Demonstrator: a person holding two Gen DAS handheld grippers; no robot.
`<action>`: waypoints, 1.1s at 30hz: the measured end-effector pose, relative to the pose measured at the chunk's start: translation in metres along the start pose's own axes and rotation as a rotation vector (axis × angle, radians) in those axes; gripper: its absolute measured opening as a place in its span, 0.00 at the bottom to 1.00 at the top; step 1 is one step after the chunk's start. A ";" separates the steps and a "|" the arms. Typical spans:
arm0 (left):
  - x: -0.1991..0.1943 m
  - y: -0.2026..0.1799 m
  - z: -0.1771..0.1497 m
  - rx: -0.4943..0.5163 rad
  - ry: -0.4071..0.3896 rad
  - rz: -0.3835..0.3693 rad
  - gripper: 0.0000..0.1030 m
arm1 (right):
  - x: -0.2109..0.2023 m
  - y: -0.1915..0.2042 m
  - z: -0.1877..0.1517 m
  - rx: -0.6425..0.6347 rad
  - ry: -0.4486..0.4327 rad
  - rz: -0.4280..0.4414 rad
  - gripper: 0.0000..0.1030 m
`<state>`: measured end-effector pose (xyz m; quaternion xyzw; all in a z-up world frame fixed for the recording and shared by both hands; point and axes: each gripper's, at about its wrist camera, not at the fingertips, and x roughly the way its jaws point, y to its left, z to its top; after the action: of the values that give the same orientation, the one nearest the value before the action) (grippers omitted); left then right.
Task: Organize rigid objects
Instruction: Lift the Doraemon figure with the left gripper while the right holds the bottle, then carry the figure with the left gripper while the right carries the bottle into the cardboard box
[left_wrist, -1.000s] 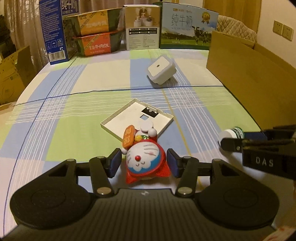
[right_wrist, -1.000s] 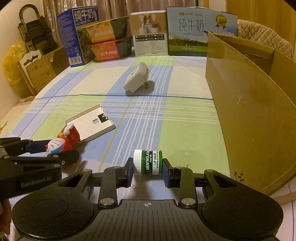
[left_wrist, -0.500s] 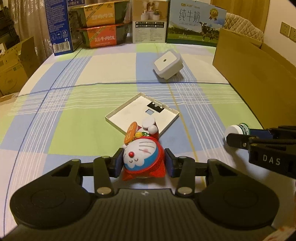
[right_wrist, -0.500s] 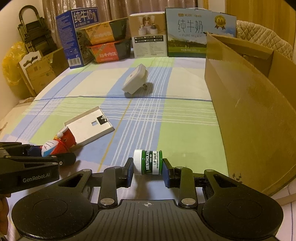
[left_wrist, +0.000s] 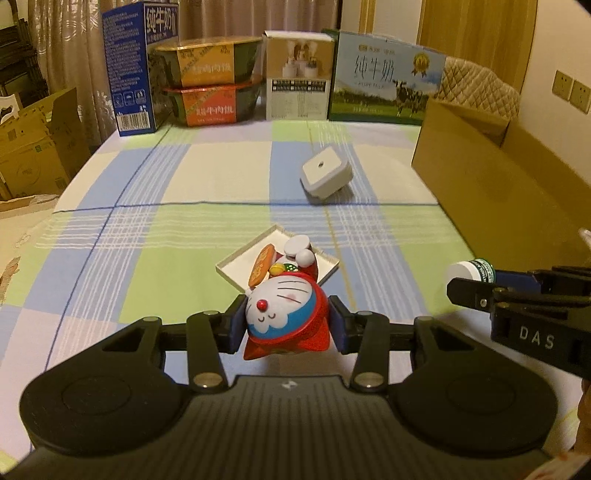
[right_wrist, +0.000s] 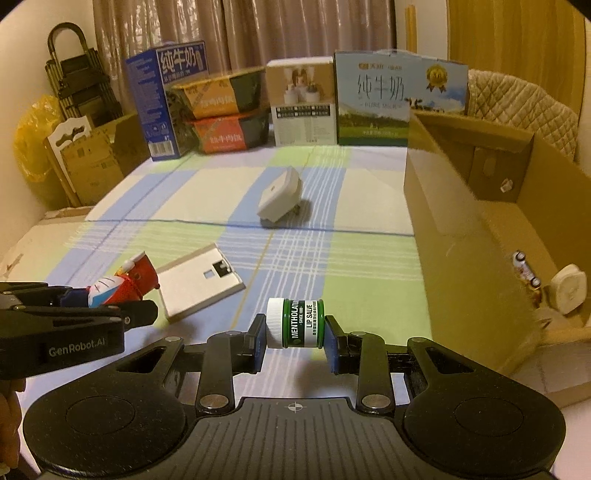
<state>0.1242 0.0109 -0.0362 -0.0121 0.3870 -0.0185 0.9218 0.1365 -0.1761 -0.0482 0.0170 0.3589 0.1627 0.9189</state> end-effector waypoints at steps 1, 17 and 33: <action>-0.005 -0.001 0.002 -0.002 -0.005 -0.001 0.39 | -0.005 0.001 0.002 -0.003 -0.008 0.000 0.28; -0.074 -0.038 0.014 0.030 -0.060 -0.054 0.39 | -0.094 -0.003 0.014 0.011 -0.084 -0.069 0.28; -0.100 -0.102 0.022 0.099 -0.085 -0.153 0.39 | -0.161 -0.063 0.006 0.082 -0.145 -0.177 0.28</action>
<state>0.0673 -0.0861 0.0547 0.0034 0.3439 -0.1074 0.9328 0.0475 -0.2849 0.0519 0.0345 0.2979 0.0643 0.9518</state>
